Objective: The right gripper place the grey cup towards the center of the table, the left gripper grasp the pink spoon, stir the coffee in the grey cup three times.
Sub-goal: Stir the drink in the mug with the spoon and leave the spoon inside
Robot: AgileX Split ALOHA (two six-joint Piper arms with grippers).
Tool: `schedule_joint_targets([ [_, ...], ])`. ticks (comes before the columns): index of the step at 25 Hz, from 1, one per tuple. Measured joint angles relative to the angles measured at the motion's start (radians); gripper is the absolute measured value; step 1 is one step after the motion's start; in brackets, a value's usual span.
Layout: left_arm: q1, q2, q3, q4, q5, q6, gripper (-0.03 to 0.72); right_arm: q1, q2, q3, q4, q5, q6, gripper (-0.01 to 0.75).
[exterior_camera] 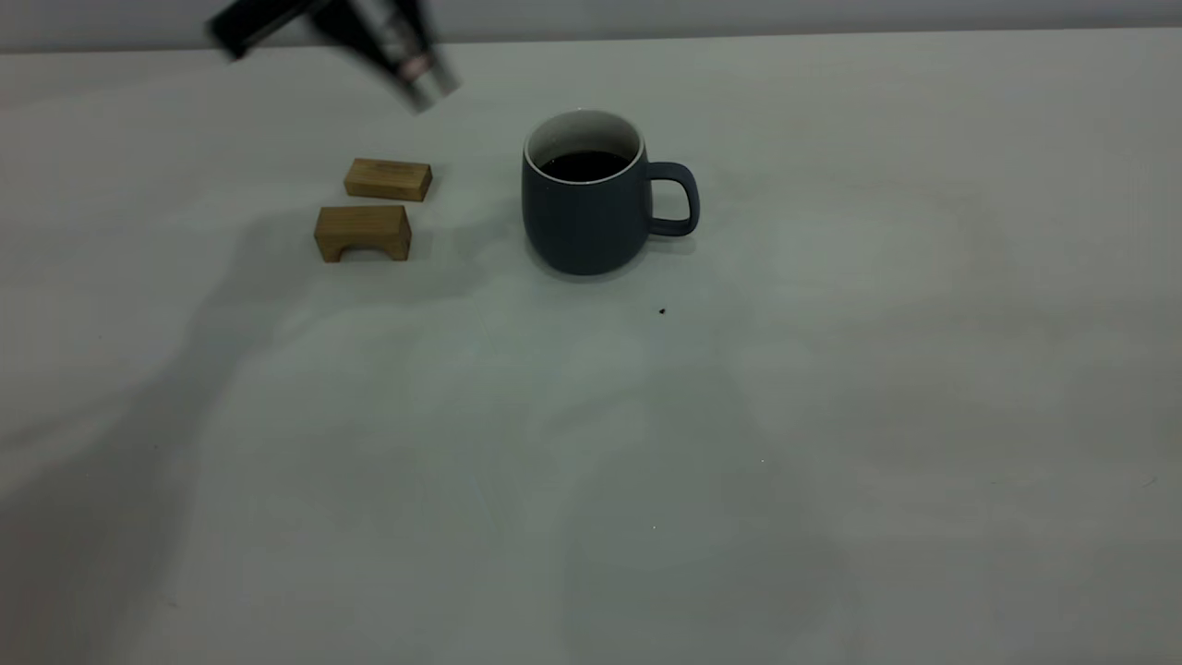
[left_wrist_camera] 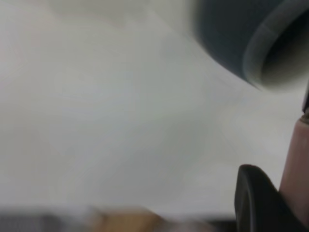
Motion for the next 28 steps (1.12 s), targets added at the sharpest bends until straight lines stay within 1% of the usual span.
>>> schedule_joint_targets([
  [4,0.0,0.002,-0.001,-0.331,0.059,-0.197,0.144,0.0,0.0,0.0,0.0,0.0,0.0,0.447],
  [8,0.0,0.023,-0.001,-0.563,0.061,-0.37,0.144,0.0,0.0,0.0,0.0,0.0,0.0,0.447],
  [11,-0.002,0.049,-0.001,-0.665,-0.008,-0.512,0.144,0.0,0.0,0.0,0.0,0.0,0.0,0.447],
  [14,-0.017,0.08,-0.001,-0.728,-0.074,-0.595,0.144,0.0,0.0,0.0,0.0,0.0,0.0,0.447],
  [17,-0.029,0.107,-0.001,-0.759,-0.135,-0.612,0.144,0.0,0.0,0.0,0.0,0.0,0.0,0.447],
  [20,-0.029,0.139,-0.001,-0.808,-0.165,-0.615,0.144,0.0,0.0,0.0,0.0,0.0,0.0,0.445],
  [25,-0.029,0.217,-0.01,-0.911,-0.175,-0.612,0.144,0.0,0.0,0.0,0.0,0.0,0.0,0.436],
  [28,-0.032,0.271,-0.01,-0.966,-0.187,-0.575,0.144,0.0,0.0,0.0,0.0,0.0,0.0,0.433],
])
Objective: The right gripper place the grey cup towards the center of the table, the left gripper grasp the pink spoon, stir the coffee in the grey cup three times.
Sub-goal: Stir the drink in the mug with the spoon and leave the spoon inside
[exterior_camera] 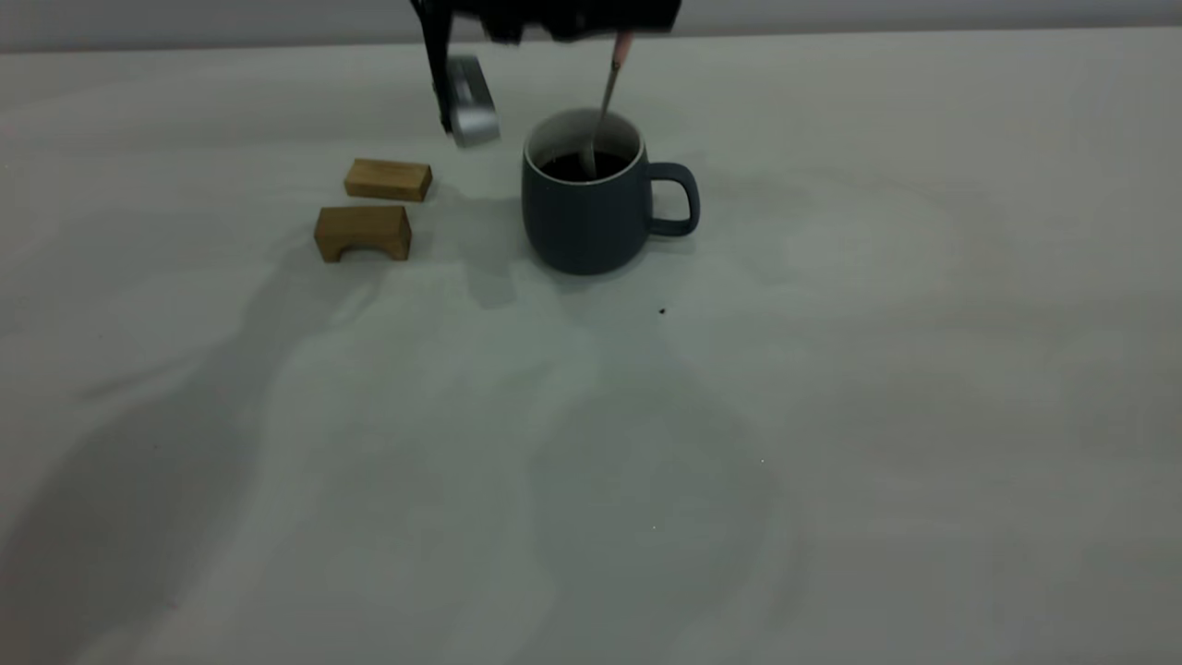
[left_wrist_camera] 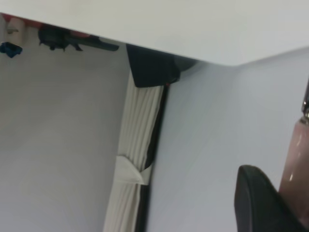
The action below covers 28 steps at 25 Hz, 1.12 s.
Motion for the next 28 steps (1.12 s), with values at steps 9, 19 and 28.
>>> schedule_joint_targets([
  [9,0.015,0.037,0.0,0.011,0.013,0.03,0.144,0.0,0.0,0.0,0.0,0.0,0.0,0.433],
  [19,0.001,0.105,-0.076,-0.121,-0.055,0.128,0.144,0.0,0.0,0.0,0.0,0.0,0.0,0.433],
  [28,-0.029,0.117,-0.081,-0.033,0.037,0.08,0.144,0.0,0.0,0.0,0.0,0.0,0.0,0.433],
])
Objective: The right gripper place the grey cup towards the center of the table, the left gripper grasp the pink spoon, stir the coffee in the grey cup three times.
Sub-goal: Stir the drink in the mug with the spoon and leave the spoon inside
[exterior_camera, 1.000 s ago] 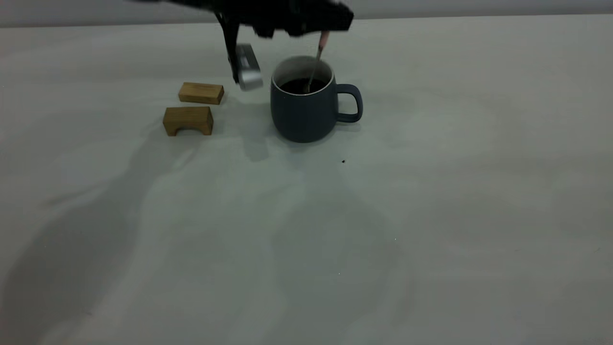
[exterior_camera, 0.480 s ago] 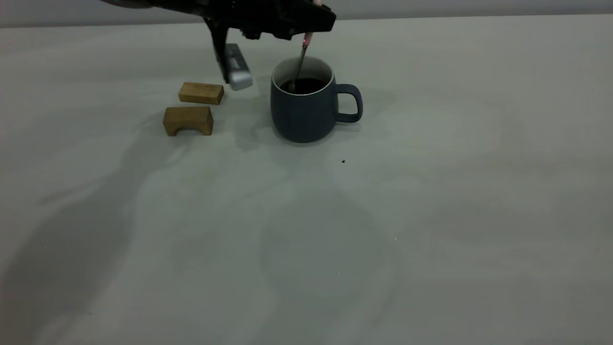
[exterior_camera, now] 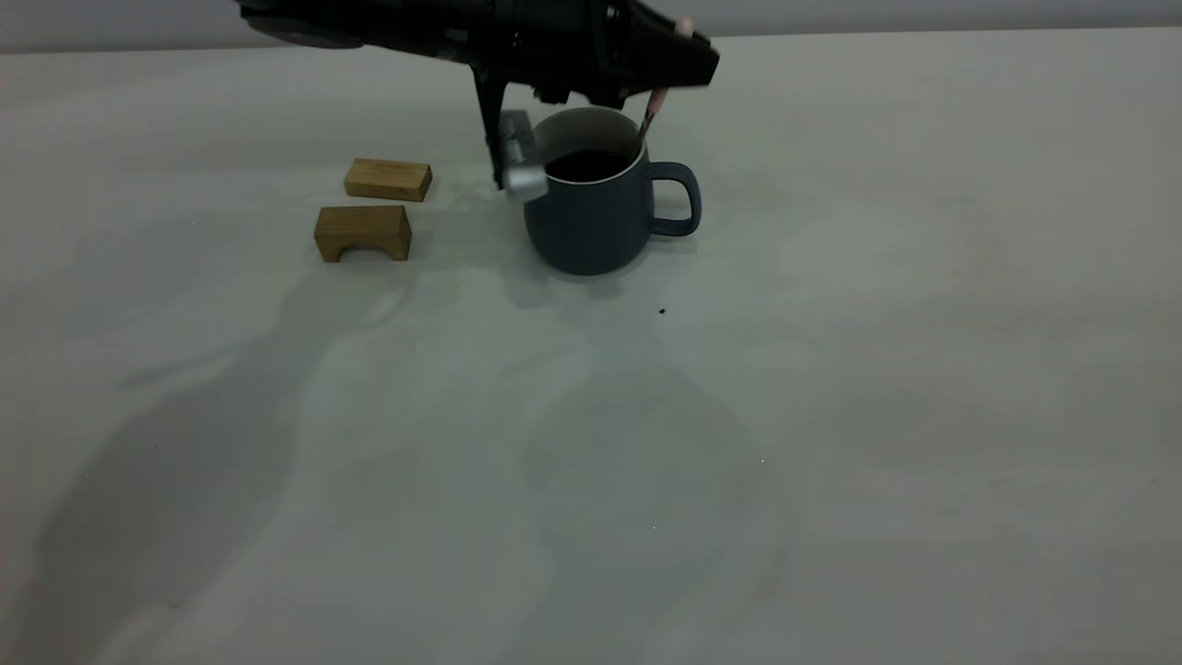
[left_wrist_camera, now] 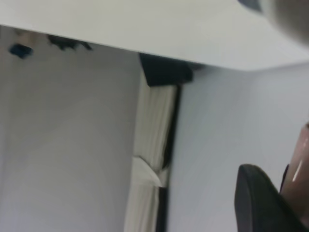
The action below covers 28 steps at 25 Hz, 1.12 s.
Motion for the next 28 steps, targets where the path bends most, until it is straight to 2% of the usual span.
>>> schedule_joint_targets([
  [4,0.034,-0.002,-0.001,0.102,0.03,-0.105,0.144,0.0,0.0,0.0,0.0,0.0,0.0,0.433],
  [7,0.064,-0.003,-0.001,0.117,0.023,-0.121,0.144,0.0,0.0,0.0,0.0,0.0,0.0,0.433],
  [12,0.067,-0.004,-0.011,0.044,-0.068,-0.047,0.144,0.0,0.0,0.0,0.0,0.0,0.0,0.433],
  [17,0.029,-0.001,-0.018,-0.022,-0.077,0.02,0.144,0.0,0.0,0.0,0.0,0.0,0.0,0.433],
  [23,0.021,-0.001,-0.018,0.013,0.023,0.013,0.144,0.0,0.0,0.0,0.0,0.0,0.0,0.433],
  [28,0.062,-0.001,-0.018,0.132,0.112,-0.158,0.144,0.0,0.0,0.0,0.0,0.0,0.0,0.431],
])
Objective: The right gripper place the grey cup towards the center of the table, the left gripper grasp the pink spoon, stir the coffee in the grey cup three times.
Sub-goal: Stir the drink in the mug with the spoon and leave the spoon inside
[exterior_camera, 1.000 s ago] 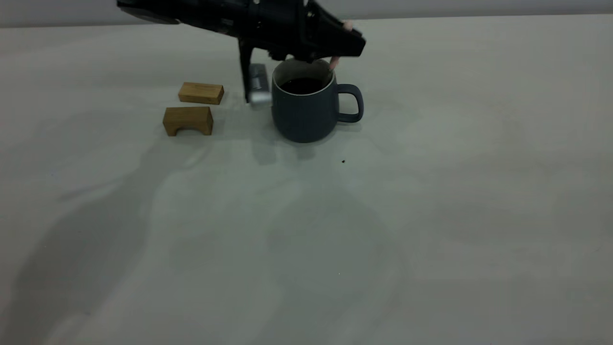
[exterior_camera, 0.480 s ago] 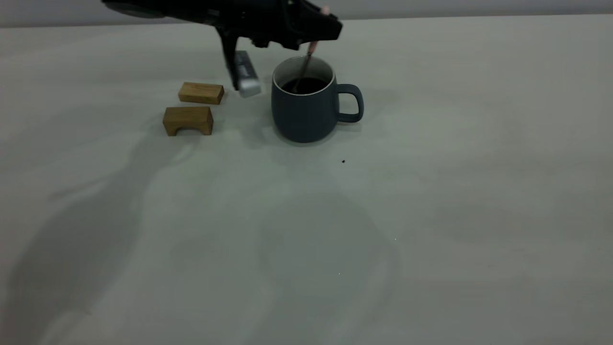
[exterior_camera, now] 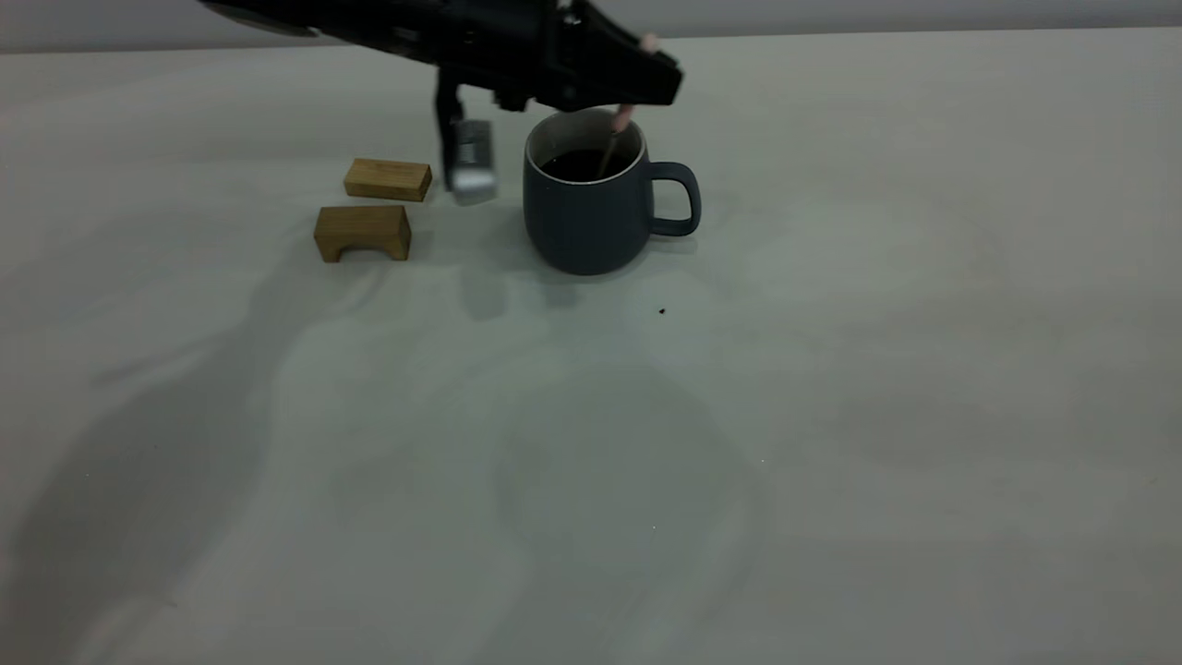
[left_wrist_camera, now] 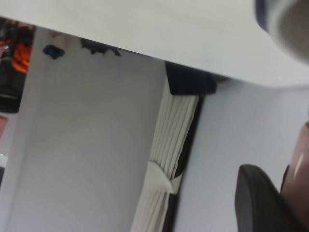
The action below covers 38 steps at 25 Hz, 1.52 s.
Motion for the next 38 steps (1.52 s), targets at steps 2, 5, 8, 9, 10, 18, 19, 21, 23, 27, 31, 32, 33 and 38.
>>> schedule_joint_targets([
  [2,0.022,-0.003,0.0,0.023,0.005,-0.046,0.144,0.0,0.0,0.0,0.0,0.0,0.0,0.431],
  [5,0.04,-0.003,-0.001,0.023,-0.04,-0.025,0.144,0.0,0.0,0.0,0.0,0.0,0.0,0.431],
  [8,0.033,-0.003,-0.001,-0.024,-0.121,0.063,0.144,0.0,0.0,0.0,0.0,0.0,0.0,0.431],
  [9,0.027,-0.003,-0.001,-0.049,-0.142,0.093,0.144,0.0,0.0,0.0,0.0,0.0,0.0,0.431],
  [10,0.017,-0.003,-0.001,-0.075,-0.156,0.115,0.144,0.0,0.0,0.0,0.0,0.0,0.0,0.431],
  [18,-0.072,0.0,-0.001,-0.138,-0.151,0.158,0.144,0.0,0.0,0.0,0.0,0.0,0.0,0.431],
  [19,-0.072,0.0,-0.001,-0.124,-0.138,0.158,0.144,0.0,0.0,0.0,0.0,0.0,0.0,0.431],
  [21,-0.068,0.0,-0.001,-0.08,-0.122,0.158,0.144,0.0,0.0,0.0,0.0,0.0,0.0,0.431],
  [23,-0.059,0.0,-0.001,-0.031,-0.112,0.158,0.144,0.0,0.0,0.0,0.0,0.0,0.0,0.431],
  [27,-0.029,0.0,-0.001,0.034,-0.091,0.158,0.144,0.0,0.0,0.0,0.0,0.0,0.0,0.431],
  [31,0.0,-0.001,-0.001,0.044,-0.065,0.158,0.144,0.0,0.0,0.0,0.0,0.0,0.0,0.431],
  [32,0.004,-0.001,-0.001,0.044,-0.065,0.158,0.144,0.0,0.0,0.0,0.0,0.0,0.0,0.431],
  [33,0.006,-0.001,-0.001,0.043,-0.065,0.158,0.144,0.0,0.0,0.0,0.0,0.0,0.0,0.431],
  [38,0.008,-0.002,-0.001,0.048,-0.065,0.158,0.145,0.0,0.0,0.0,0.0,0.0,0.0,0.431],
])
